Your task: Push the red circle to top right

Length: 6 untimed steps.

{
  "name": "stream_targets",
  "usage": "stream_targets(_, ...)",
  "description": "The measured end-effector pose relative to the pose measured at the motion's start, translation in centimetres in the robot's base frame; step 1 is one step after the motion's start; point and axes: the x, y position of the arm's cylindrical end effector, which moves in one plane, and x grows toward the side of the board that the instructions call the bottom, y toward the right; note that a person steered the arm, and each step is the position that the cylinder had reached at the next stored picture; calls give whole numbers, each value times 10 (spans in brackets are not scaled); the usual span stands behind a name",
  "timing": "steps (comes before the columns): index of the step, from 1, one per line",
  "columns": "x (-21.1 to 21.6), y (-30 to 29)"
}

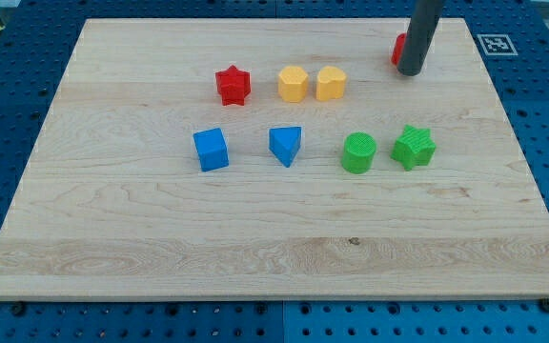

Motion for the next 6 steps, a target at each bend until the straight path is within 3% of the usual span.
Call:
stream_targets(2,-26,-34)
stream_targets(5,-55,-24)
stream_targets(6,-47,-23)
